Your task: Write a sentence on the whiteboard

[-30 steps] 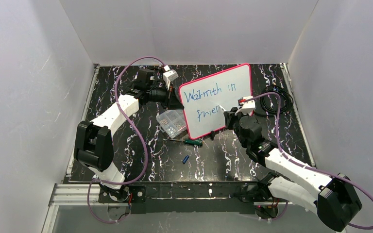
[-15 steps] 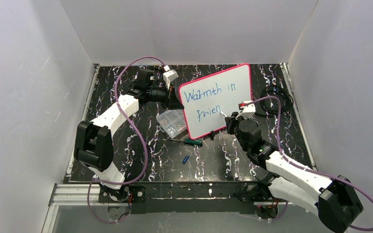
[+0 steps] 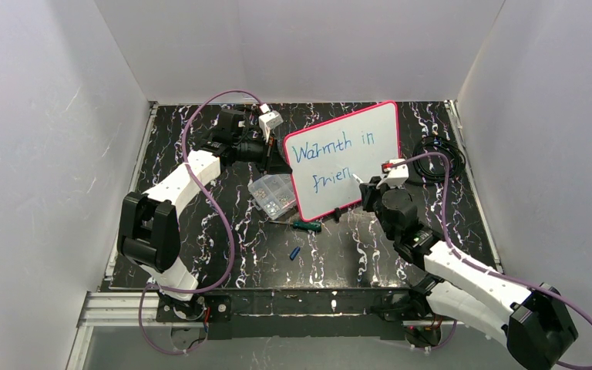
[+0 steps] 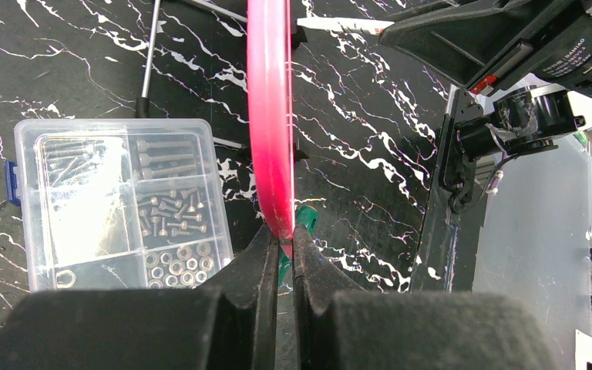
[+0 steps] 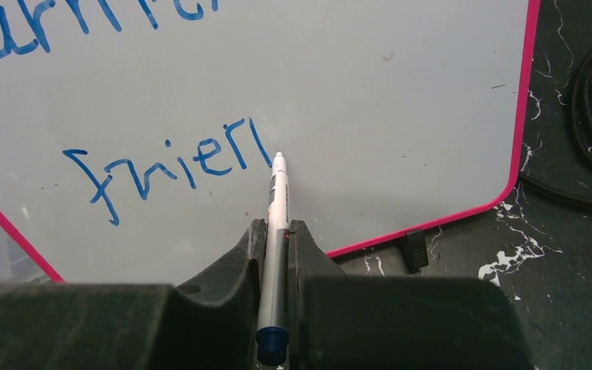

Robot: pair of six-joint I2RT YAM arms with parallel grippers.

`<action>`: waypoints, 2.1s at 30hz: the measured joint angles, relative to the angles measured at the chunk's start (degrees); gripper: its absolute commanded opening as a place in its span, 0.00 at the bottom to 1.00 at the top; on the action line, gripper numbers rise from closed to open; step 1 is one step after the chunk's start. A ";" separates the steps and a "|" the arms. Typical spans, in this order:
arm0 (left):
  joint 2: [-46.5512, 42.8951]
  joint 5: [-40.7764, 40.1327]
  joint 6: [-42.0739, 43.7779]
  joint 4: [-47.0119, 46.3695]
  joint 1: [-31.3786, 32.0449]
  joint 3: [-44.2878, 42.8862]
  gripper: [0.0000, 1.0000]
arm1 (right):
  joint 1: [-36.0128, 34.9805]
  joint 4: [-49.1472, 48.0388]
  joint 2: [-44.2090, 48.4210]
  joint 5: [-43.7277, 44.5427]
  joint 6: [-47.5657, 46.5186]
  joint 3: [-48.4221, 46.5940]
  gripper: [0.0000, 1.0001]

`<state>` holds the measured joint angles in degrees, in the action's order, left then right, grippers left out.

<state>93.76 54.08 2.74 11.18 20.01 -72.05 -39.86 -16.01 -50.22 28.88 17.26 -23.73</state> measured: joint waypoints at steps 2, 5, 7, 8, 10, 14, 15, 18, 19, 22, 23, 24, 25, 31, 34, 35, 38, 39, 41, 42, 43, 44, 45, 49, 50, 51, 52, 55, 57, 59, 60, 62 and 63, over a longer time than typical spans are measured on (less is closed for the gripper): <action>0.00 0.00 0.02 0.00 0.00 0.00 0.00 | 0.04 -0.15 -0.63 0.37 -0.57 -0.31 0.01; 0.00 0.02 0.02 0.00 0.00 0.00 0.00 | 0.15 -0.59 -1.62 0.83 -1.20 -0.63 0.01; 0.00 0.04 0.02 0.00 0.00 0.00 0.00 | 0.28 -0.85 -2.27 0.98 -1.62 -0.87 0.01; 0.00 0.04 0.02 0.00 0.00 0.00 0.00 | 0.42 -1.03 -2.60 1.03 -1.90 -0.98 0.01; 0.00 0.13 0.02 0.00 0.00 0.00 0.00 | 0.57 -1.46 -3.26 1.18 -2.47 -1.22 0.01; 0.00 0.11 0.00 -0.04 0.00 0.00 0.00 | 0.85 -2.25 -4.02 1.27 -3.19 -1.90 0.01; 0.00 0.11 0.00 -0.02 0.00 0.00 0.00 | 0.85 -2.49 -4.09 1.18 -3.43 -2.10 0.01; 0.00 0.20 0.00 -0.02 0.00 0.00 0.00 | 0.85 -3.32 -4.20 0.74 -3.91 -2.51 0.01; 0.00 0.24 0.00 -0.02 0.00 0.00 0.00 | 0.85 -3.54 -4.20 0.46 -3.98 -2.64 0.01; 0.00 0.28 0.02 -0.02 0.00 0.00 0.00 | 0.85 -3.69 -4.17 -0.52 -3.98 -2.75 0.01; 0.00 0.26 0.02 -0.02 0.00 0.00 0.00 | 0.87 -3.65 -4.17 -0.81 -3.96 -2.75 0.01; 0.00 0.26 0.02 -0.02 0.00 0.00 0.00 | 0.90 -3.65 -4.15 -1.05 -3.91 -2.73 0.01; 0.00 0.26 0.00 -0.02 0.00 0.00 0.00 | 0.90 -3.63 -4.11 -1.31 -3.80 -2.73 0.01; 0.00 0.37 0.02 -0.02 0.00 0.00 0.00 | 0.92 -3.28 -2.64 -2.38 -2.36 -1.62 0.01; 0.00 0.37 0.02 -0.02 0.00 0.00 0.00 | 0.92 -1.81 -1.95 -2.38 -1.88 -0.57 0.01; 0.00 0.37 0.02 -0.02 0.00 0.00 0.00 | 0.92 -1.46 -1.90 -2.32 -1.73 -0.35 0.01; 0.00 0.35 0.02 -0.02 0.00 0.00 0.00 | 0.92 -0.33 -1.90 -1.86 -1.29 -0.02 0.01; 0.00 0.35 0.02 -0.02 0.00 0.00 0.00 | 0.92 -0.31 -1.88 -1.81 -1.25 -0.02 0.01; 0.00 0.37 0.02 -0.02 0.00 0.00 0.00 | 0.92 -0.33 -1.90 -1.64 -1.20 -0.02 0.01; 0.00 0.35 0.02 -0.02 0.00 0.00 0.00 | 0.94 -0.37 -1.97 -1.57 -1.20 -0.02 0.01; 0.00 0.35 0.02 -0.02 0.00 0.00 0.00 | 0.94 -0.42 -2.03 -1.53 -1.20 -0.02 0.01; 0.00 0.33 0.02 -0.02 0.00 0.00 0.00 | 0.94 -0.46 -2.14 -1.40 -1.22 -0.02 0.01; 0.00 0.31 0.02 -0.02 0.00 0.00 0.00 | 0.94 -0.55 -2.25 -1.33 -1.27 -0.02 0.01; 0.00 0.28 0.00 0.00 0.00 0.00 0.00 | 0.94 -0.96 -2.86 -0.66 -1.92 -0.07 0.01; 0.00 0.26 0.00 0.00 0.00 0.00 0.00 | 0.94 -0.96 -3.04 -0.46 -2.21 -0.11 0.01; 0.00 0.26 -0.02 0.00 0.00 0.00 0.00 | 0.94 -1.03 -3.15 -0.37 -2.49 -0.20 0.01; 0.00 0.26 -0.02 0.00 0.00 0.00 0.00 | 0.94 -1.01 -3.23 -0.24 -2.73 -0.33 0.01; 0.00 0.31 -0.02 0.00 0.00 0.00 0.00 | 0.94 -1.01 -3.72 0.35 -3.69 -1.14 0.01; 0.00 0.33 -0.02 0.00 0.02 0.00 0.00 | 0.96 -1.18 -4.17 0.63 -4.26 -1.90 0.01; 0.00 0.33 -0.02 0.00 0.02 0.00 0.00 | 0.94 -1.81 -4.70 0.83 -4.85 -2.73 0.01; 0.00 0.35 -0.02 0.00 0.02 0.00 0.00 | 0.94 -2.10 -4.92 0.83 -5.11 -3.04 0.01; 0.00 0.35 -0.02 0.00 0.02 0.00 0.00 | 0.96 -2.60 -5.42 0.98 -5.60 -3.85 0.01; 0.00 0.35 -0.02 0.02 0.02 0.00 0.00 | 0.96 -2.86 -5.68 1.01 -5.77 -4.22 0.01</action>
<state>93.76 54.43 2.72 11.20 20.03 -72.05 -38.89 -18.87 -55.90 29.89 11.49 -27.94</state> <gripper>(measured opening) 0.043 0.177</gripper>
